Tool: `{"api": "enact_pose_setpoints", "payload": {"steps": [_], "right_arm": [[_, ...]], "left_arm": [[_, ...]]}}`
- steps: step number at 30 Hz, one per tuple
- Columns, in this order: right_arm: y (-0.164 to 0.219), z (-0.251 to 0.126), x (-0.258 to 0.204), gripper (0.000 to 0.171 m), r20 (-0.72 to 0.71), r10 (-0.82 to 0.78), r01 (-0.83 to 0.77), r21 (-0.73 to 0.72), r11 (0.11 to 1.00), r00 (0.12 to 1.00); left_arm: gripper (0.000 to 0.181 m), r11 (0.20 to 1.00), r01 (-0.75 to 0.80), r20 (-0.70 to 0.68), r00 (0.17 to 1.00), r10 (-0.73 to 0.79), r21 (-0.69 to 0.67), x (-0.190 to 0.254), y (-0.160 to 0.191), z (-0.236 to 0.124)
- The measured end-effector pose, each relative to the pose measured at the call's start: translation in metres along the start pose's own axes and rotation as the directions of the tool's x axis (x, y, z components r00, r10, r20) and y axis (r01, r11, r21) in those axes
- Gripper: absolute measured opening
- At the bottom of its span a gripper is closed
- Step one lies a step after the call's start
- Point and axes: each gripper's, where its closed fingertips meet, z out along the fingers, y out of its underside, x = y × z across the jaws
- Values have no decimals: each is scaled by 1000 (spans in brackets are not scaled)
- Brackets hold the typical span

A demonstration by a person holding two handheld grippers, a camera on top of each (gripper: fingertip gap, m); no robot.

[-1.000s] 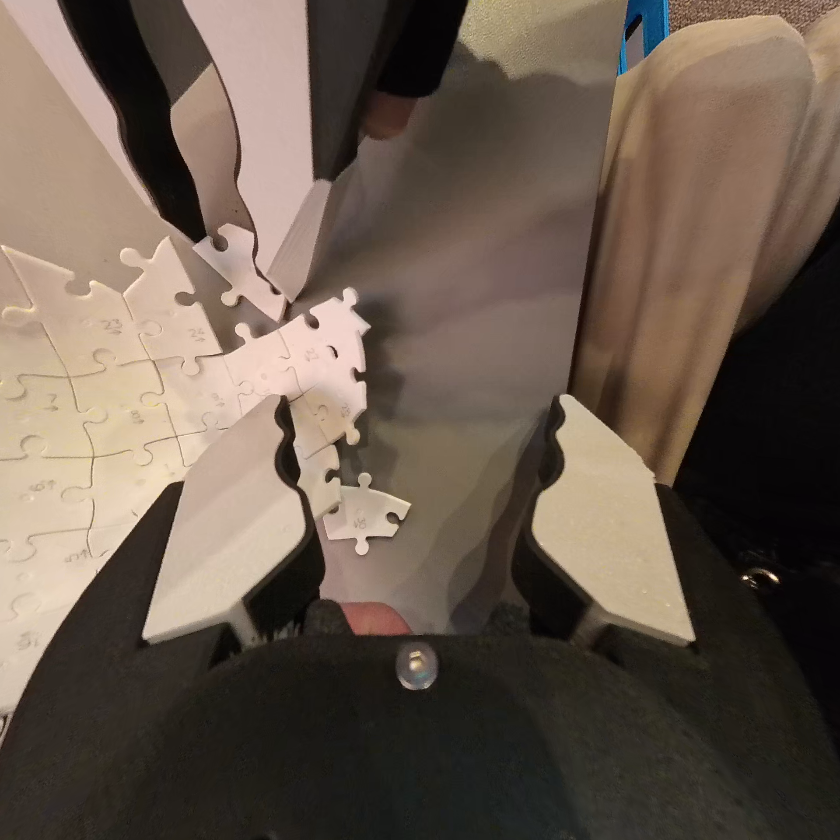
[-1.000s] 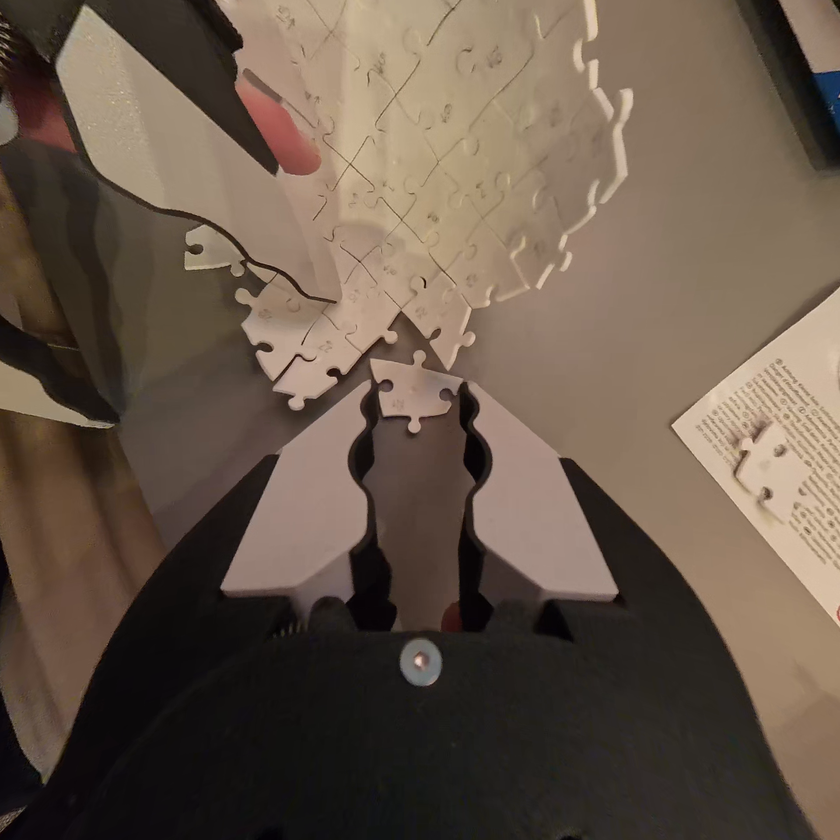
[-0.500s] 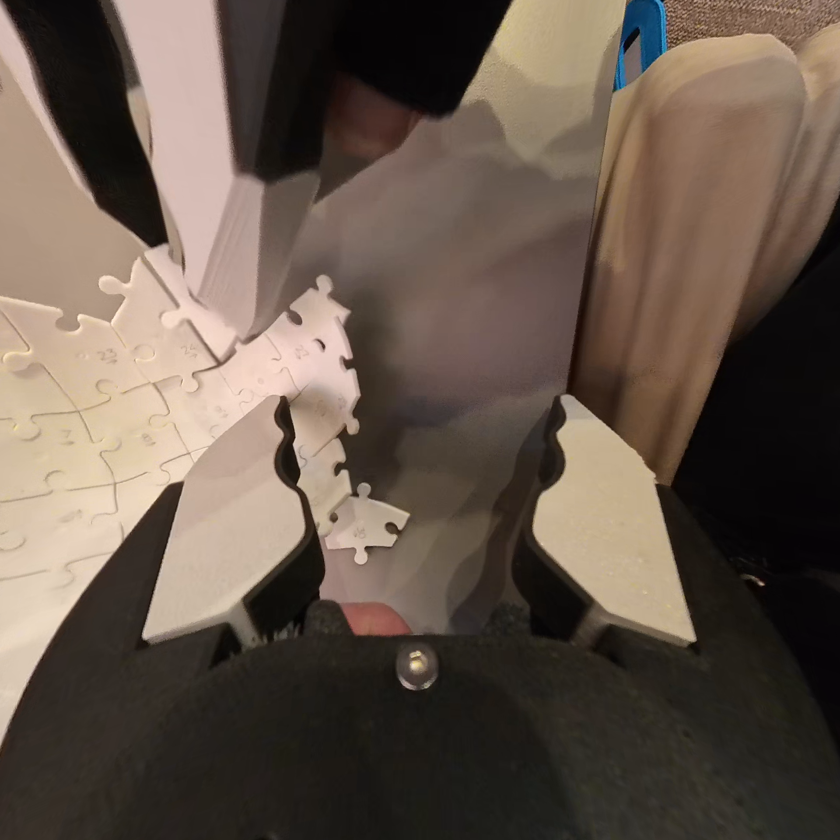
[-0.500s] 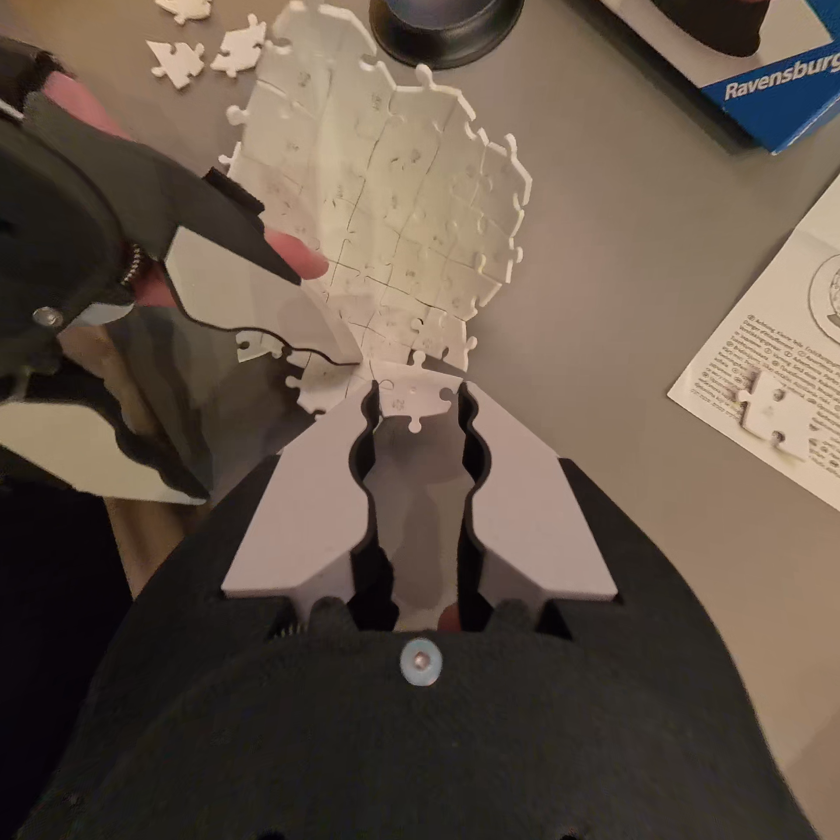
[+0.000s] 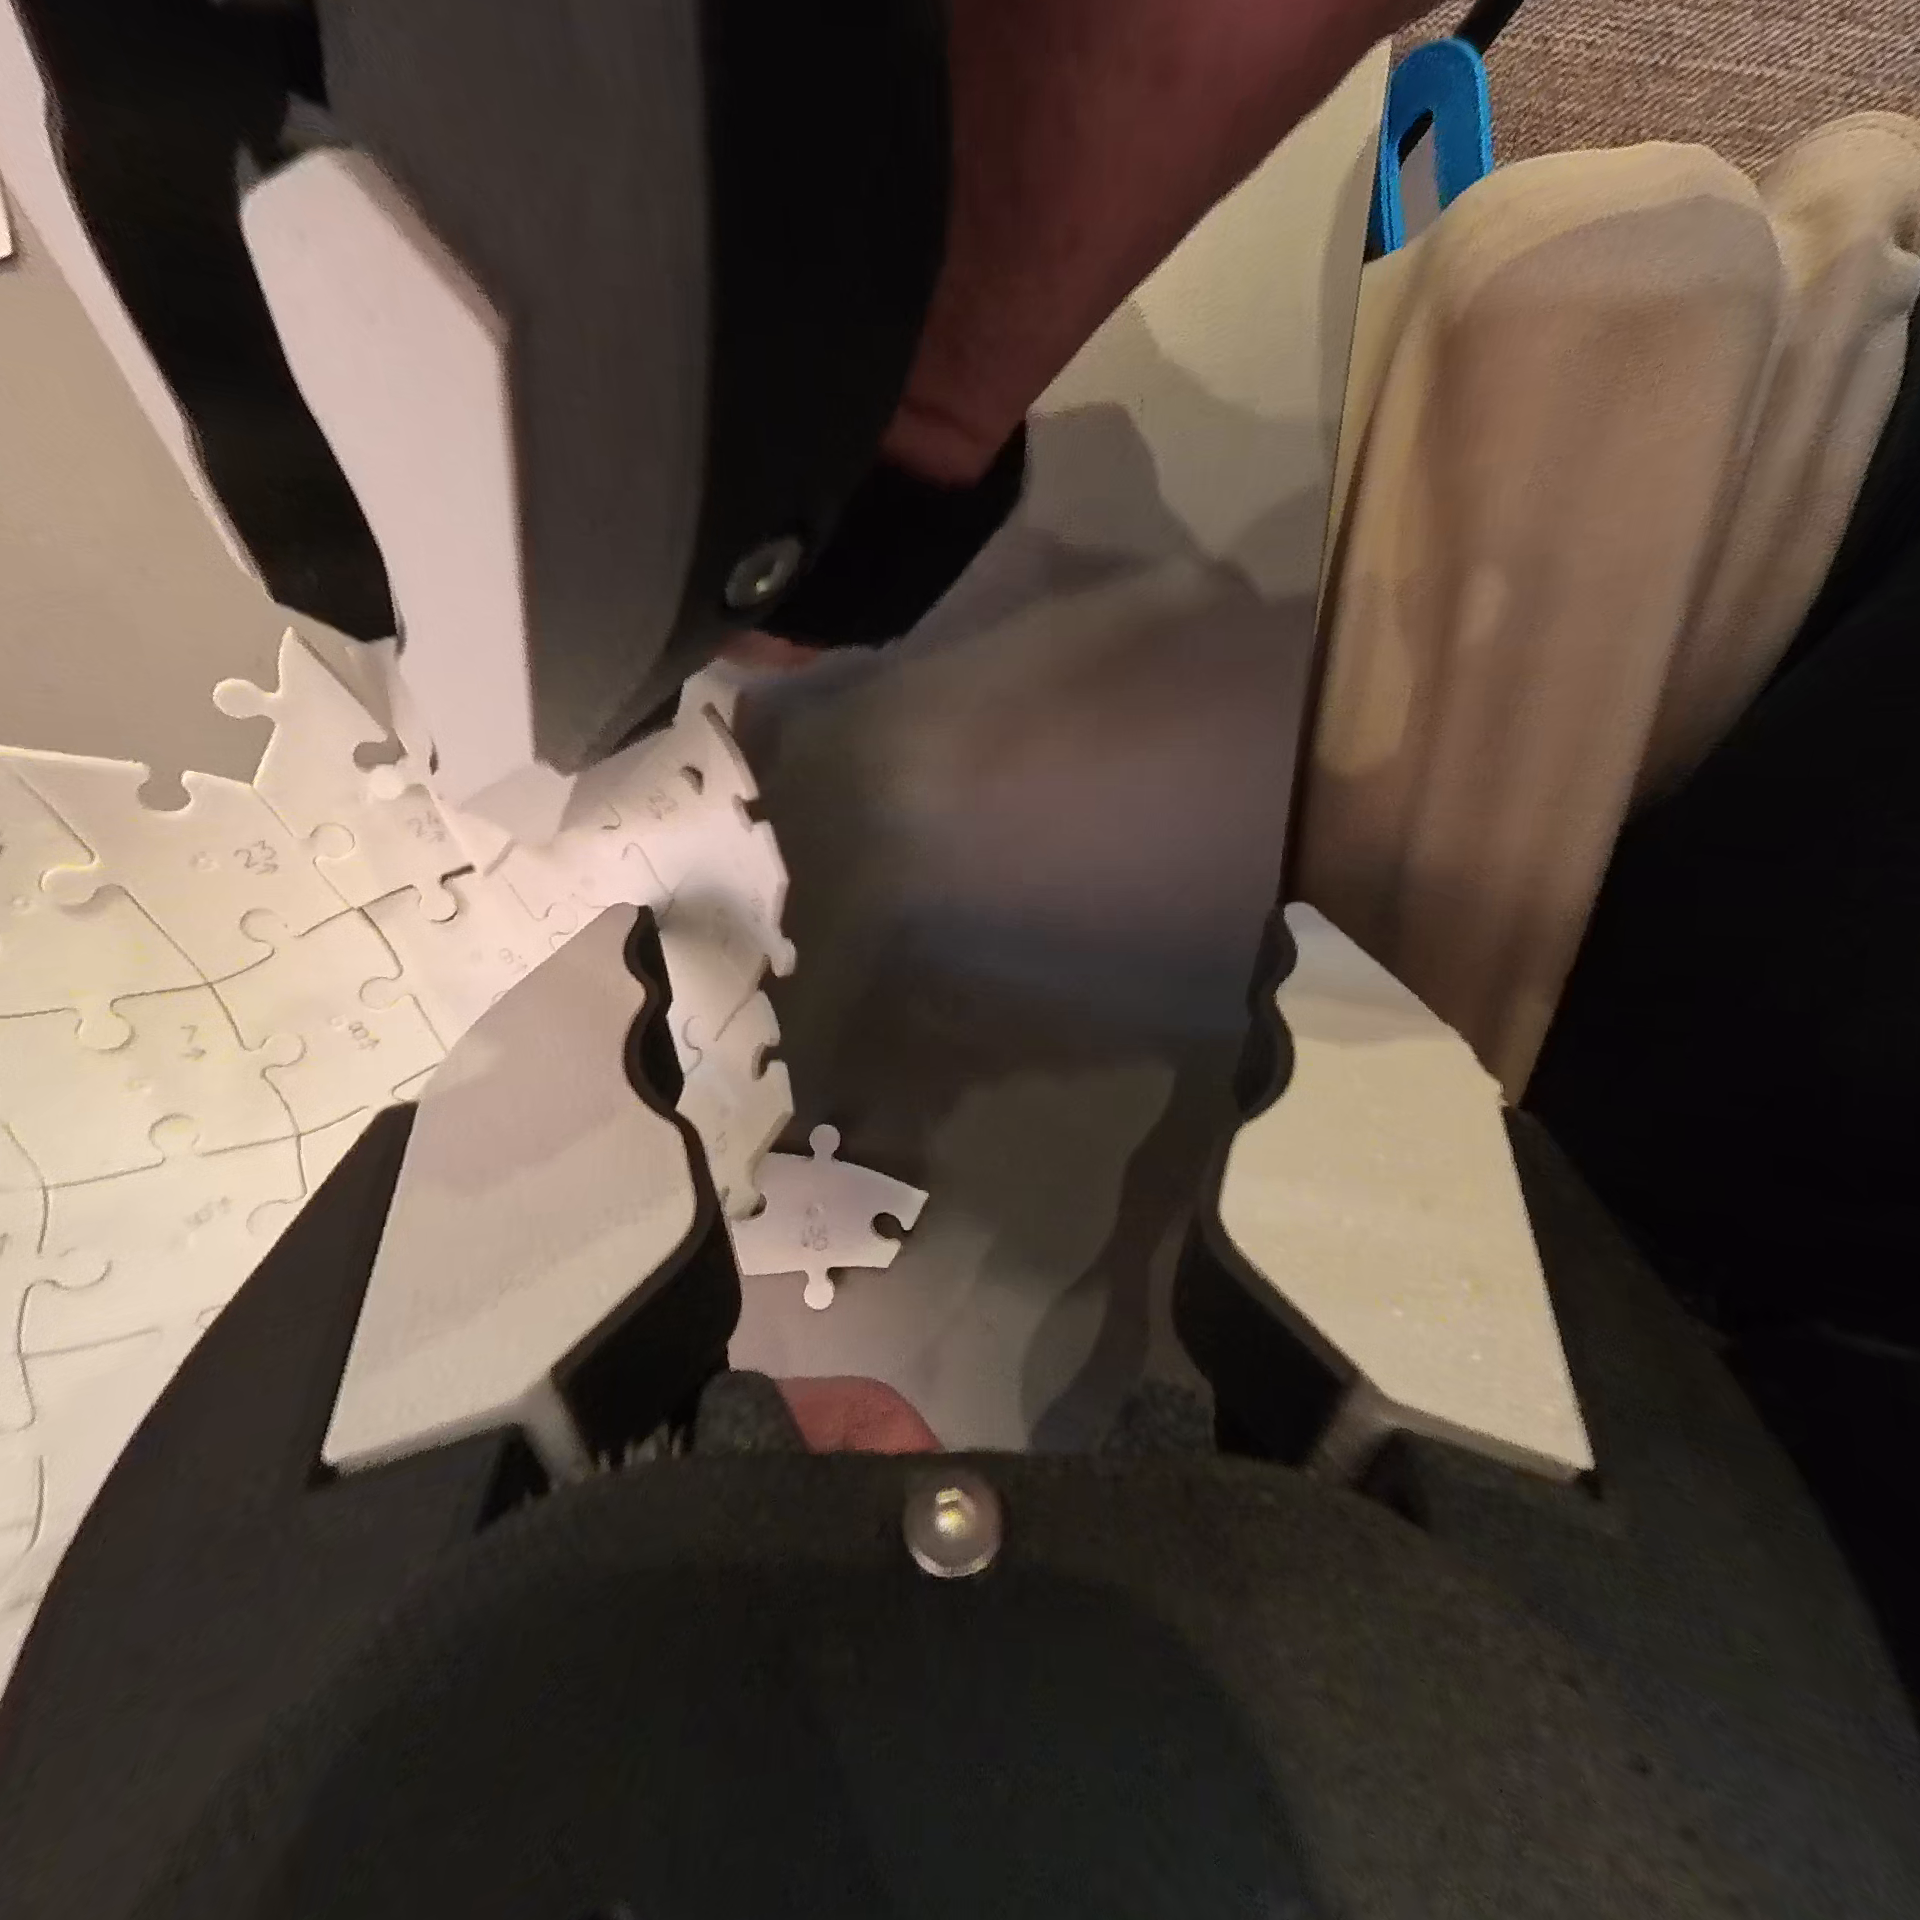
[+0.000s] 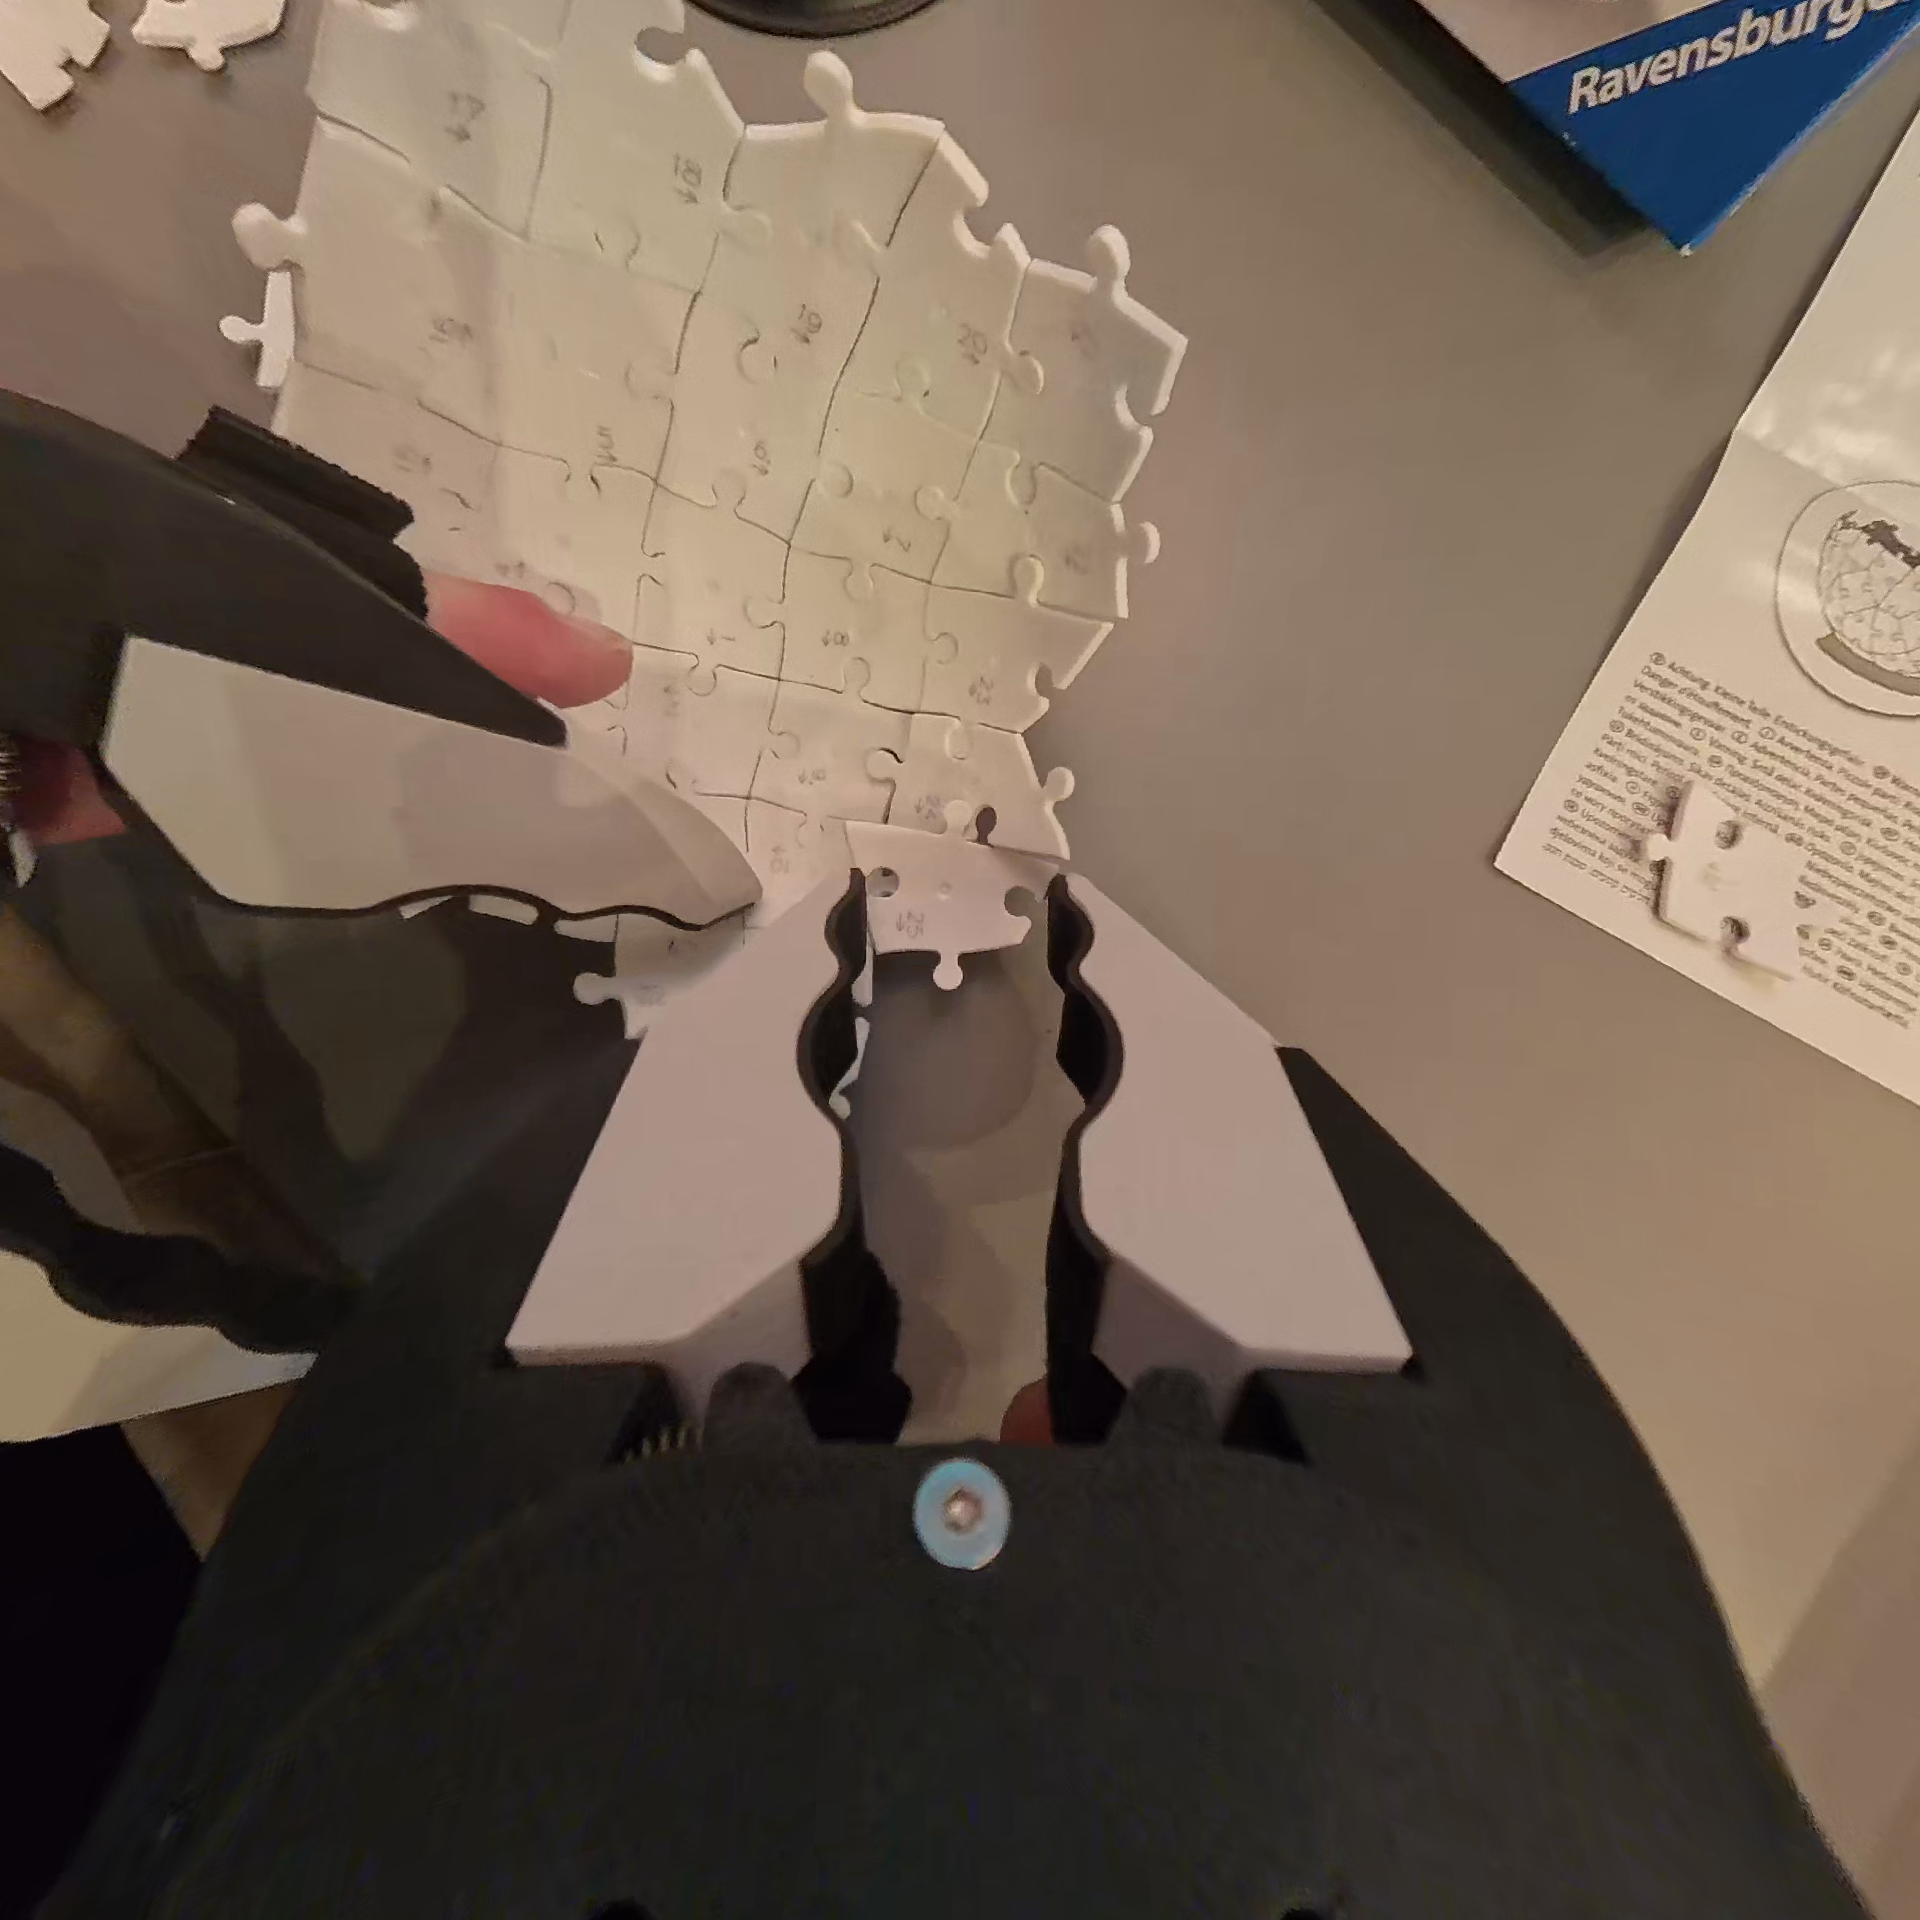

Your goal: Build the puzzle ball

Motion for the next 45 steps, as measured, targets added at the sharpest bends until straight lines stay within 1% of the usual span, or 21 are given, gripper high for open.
{"api": "enact_pose_setpoints", "payload": {"steps": [1,5,12,18,21,25,27,29,31,34,36,38,39,42,45], "right_arm": [[0,0,1,33,-14,-4,4,-3,1000,1000],[0,1,4,33,-40,-19,19,-11,1000,999],[1,2,5,33,-36,-18,17,-13,1000,999],[1,2,9,33,-65,-52,50,-36,998,997],[2,3,10,33,-61,-55,53,-44,998,997],[2,4,10,33,-56,-57,54,-53,997,997],[2,5,11,33,-53,-56,53,-59,997,997],[2,5,11,33,-47,-53,50,-61,997,997],[1,5,11,33,-39,-50,47,-60,997,998],[2,6,11,33,-30,-46,44,-62,997,999],[1,5,11,34,-21,-38,37,-57,998,999],[-2,3,11,34,-15,-29,28,-41,999,999],[-3,3,11,34,-17,-30,29,-37,999,999],[-4,2,12,33,-26,-34,33,-37,999,999],[0,3,13,34,-35,-39,37,-48,998,999]], "left_arm": [[106,1000,1,0,1000,-1,2,0,0,0],[106,1000,-1,3,1000,1,7,0,-2,-1],[106,1000,-16,-4,1000,16,18,3,-5,-4],[108,998,-39,2,999,39,51,4,-10,-14],[107,995,-58,2,998,58,85,6,-15,-21],[105,981,-101,8,995,101,167,12,-24,-36],[104,967,-125,29,992,121,223,12,-29,-47],[99,941,-141,62,990,129,307,10,-35,-63],[94,919,-110,85,993,83,378,3,-35,-78],[94,923,-30,140,990,-26,384,-19,-19,-88],[96,921,79,168,974,-154,381,-39,-5,-89],[99,899,207,155,946,-284,385,-54,5,-83],[101,882,237,152,935,-321,407,-59,4,-83],[101,841,279,128,918,-375,463,-66,0,-89],[100,789,285,137,898,-419,545,-75,0,-105]]}}
